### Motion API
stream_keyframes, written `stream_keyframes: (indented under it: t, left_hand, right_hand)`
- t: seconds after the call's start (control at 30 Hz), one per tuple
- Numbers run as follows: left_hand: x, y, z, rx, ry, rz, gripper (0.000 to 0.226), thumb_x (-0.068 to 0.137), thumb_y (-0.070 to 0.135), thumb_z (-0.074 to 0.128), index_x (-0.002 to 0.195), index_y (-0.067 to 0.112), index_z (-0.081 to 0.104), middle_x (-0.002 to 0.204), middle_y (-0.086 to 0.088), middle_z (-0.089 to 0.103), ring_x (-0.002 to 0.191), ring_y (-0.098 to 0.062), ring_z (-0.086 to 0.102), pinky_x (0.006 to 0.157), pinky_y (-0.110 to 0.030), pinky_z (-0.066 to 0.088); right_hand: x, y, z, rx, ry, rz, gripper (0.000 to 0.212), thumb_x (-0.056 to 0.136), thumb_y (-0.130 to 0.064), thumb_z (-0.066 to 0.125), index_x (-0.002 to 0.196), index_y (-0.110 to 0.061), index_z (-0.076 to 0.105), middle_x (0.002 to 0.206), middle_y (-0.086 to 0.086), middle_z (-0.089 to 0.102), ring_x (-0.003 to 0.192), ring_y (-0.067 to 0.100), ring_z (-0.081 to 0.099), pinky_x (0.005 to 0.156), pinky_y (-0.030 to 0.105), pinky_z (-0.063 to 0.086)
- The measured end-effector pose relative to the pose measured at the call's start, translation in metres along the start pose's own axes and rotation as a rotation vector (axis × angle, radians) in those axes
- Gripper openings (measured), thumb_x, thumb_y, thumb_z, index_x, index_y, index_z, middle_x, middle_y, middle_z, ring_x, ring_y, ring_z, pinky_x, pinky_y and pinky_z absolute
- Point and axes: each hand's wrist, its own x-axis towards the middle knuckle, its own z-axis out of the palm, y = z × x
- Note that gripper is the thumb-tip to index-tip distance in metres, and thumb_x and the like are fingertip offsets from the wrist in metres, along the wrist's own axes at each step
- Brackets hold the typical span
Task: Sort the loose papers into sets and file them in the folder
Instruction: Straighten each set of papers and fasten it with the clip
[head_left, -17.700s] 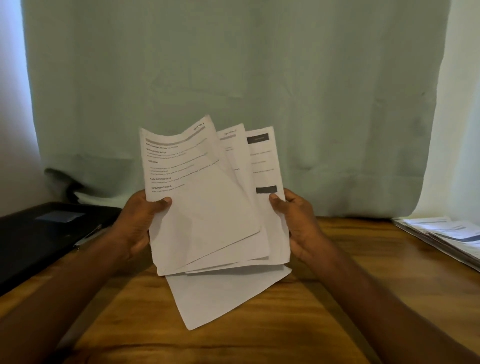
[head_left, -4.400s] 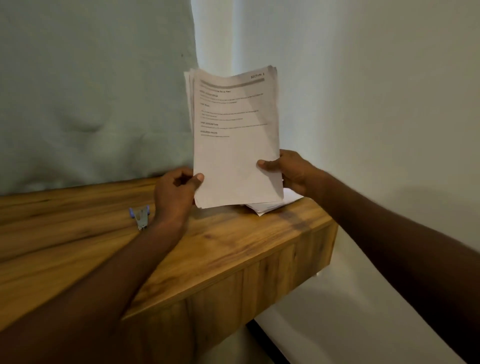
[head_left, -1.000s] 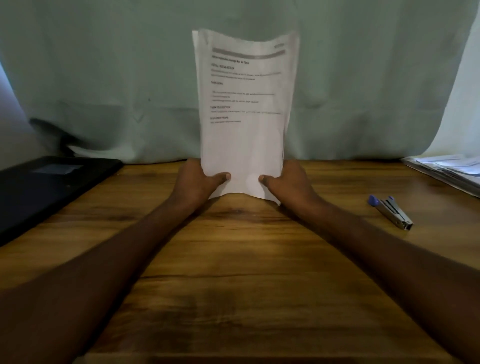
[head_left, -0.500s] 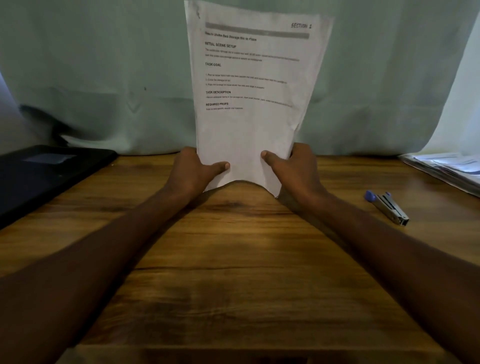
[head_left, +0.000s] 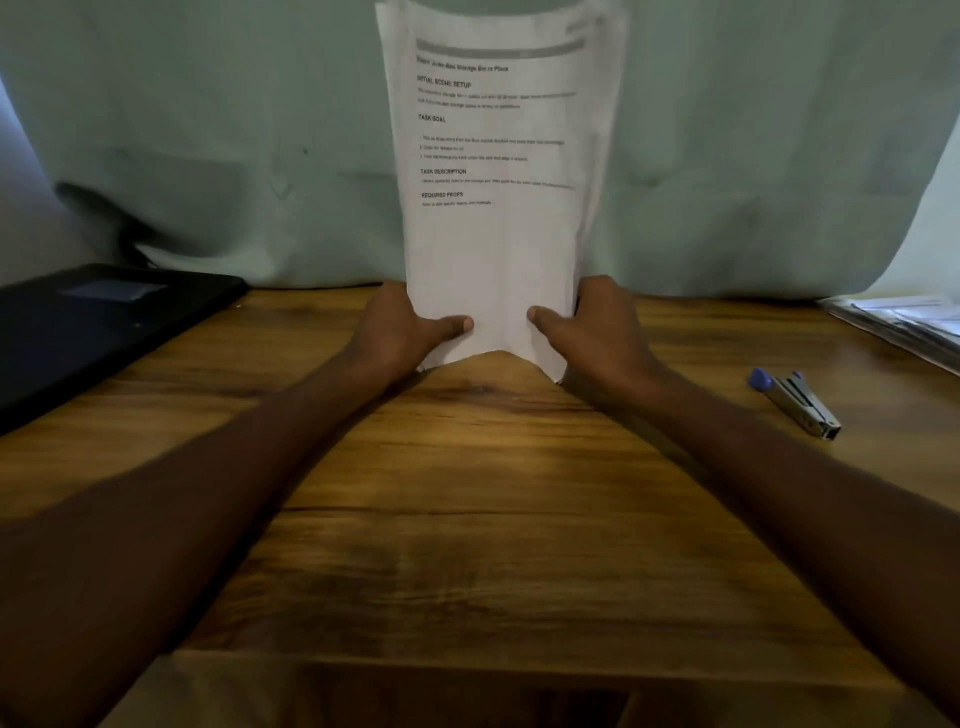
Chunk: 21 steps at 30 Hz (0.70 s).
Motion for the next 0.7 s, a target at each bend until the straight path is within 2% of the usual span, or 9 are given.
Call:
stream_keyframes:
  t: [0.07,0.17,0.23,0.3,0.37,0.47,0.53,0.6,0.7]
  left_hand:
    - [-0.001,0.000,0.000,-0.003,0.023,0.012,0.061,0.081,0.030,0.086,0.132,0.006,0.063,0.126,-0.005,0.069,0.098,-0.008,0.060,0.071,-0.012,0.045]
    - [0.001,0.003,0.000,-0.032,0.083,0.005,0.063,0.082,0.031,0.086,0.132,0.004,0.061,0.115,0.003,0.064,0.099,-0.009,0.058,0.080,-0.020,0.047]
    - [0.001,0.000,0.002,0.004,0.035,-0.005,0.061,0.082,0.031,0.086,0.132,0.005,0.063,0.119,0.005,0.065,0.100,-0.009,0.060,0.078,-0.017,0.047]
    - [0.001,-0.004,0.003,0.035,-0.008,-0.011,0.059,0.082,0.031,0.086,0.132,0.007,0.064,0.128,-0.003,0.069,0.102,-0.010,0.062,0.082,-0.021,0.048]
    - [0.000,-0.002,0.003,0.029,0.019,-0.012,0.059,0.082,0.032,0.085,0.131,0.006,0.065,0.126,-0.007,0.069,0.100,-0.011,0.062,0.083,-0.024,0.048]
    - [0.002,-0.002,0.002,0.008,0.042,-0.040,0.062,0.082,0.033,0.085,0.133,0.005,0.061,0.117,0.001,0.066,0.101,-0.012,0.060,0.082,-0.025,0.047]
    - [0.001,-0.003,0.001,0.053,-0.006,-0.059,0.066,0.079,0.040,0.087,0.133,0.010,0.063,0.125,0.002,0.067,0.110,-0.017,0.064,0.093,-0.030,0.050]
    - [0.001,-0.006,0.001,0.101,-0.011,-0.064,0.067,0.072,0.052,0.087,0.126,0.017,0.068,0.125,0.000,0.071,0.113,-0.021,0.066,0.102,-0.044,0.051]
    - [0.004,-0.006,0.000,0.091,0.009,-0.100,0.067,0.073,0.050,0.088,0.126,0.016,0.067,0.126,-0.003,0.070,0.115,-0.023,0.064,0.105,-0.050,0.048]
  right_hand:
    - [-0.001,0.001,-0.001,0.033,-0.007,0.008,0.029,0.092,-0.020,0.071,0.116,-0.005,0.073,0.107,0.004,0.074,0.085,0.012,0.065,0.057,0.010,0.046]
    - [0.001,-0.002,-0.002,0.091,0.034,-0.011,0.031,0.092,-0.020,0.071,0.119,-0.005,0.072,0.108,0.002,0.073,0.083,0.007,0.063,0.053,0.000,0.041]
    - [0.000,-0.001,-0.002,0.069,-0.022,0.011,0.033,0.092,-0.019,0.071,0.121,-0.004,0.070,0.107,0.000,0.071,0.076,0.002,0.060,0.051,0.000,0.041]
    - [-0.004,0.003,-0.001,0.043,-0.109,0.048,0.030,0.094,-0.017,0.068,0.121,-0.006,0.068,0.098,-0.007,0.065,0.071,-0.003,0.055,0.052,0.004,0.043]
    - [-0.005,0.002,-0.001,0.059,-0.094,0.056,0.025,0.093,-0.016,0.068,0.117,-0.008,0.071,0.092,-0.011,0.064,0.070,-0.002,0.058,0.053,0.006,0.046]
    - [-0.002,-0.001,-0.002,0.076,-0.060,0.039,0.026,0.092,-0.016,0.069,0.117,-0.007,0.072,0.098,-0.005,0.069,0.080,0.006,0.066,0.055,0.006,0.047]
    - [-0.003,0.000,-0.001,0.021,-0.141,0.053,0.031,0.092,-0.014,0.069,0.122,-0.006,0.068,0.104,-0.004,0.065,0.082,0.009,0.061,0.057,0.011,0.047]
    - [-0.005,0.002,0.000,-0.011,-0.198,0.066,0.031,0.092,-0.013,0.068,0.123,-0.007,0.067,0.106,-0.003,0.065,0.080,0.009,0.060,0.061,0.016,0.050]
    - [-0.001,0.001,-0.001,-0.022,-0.151,0.077,0.023,0.088,-0.014,0.070,0.107,-0.001,0.070,0.104,0.008,0.073,0.079,0.016,0.067,0.077,0.044,0.062]
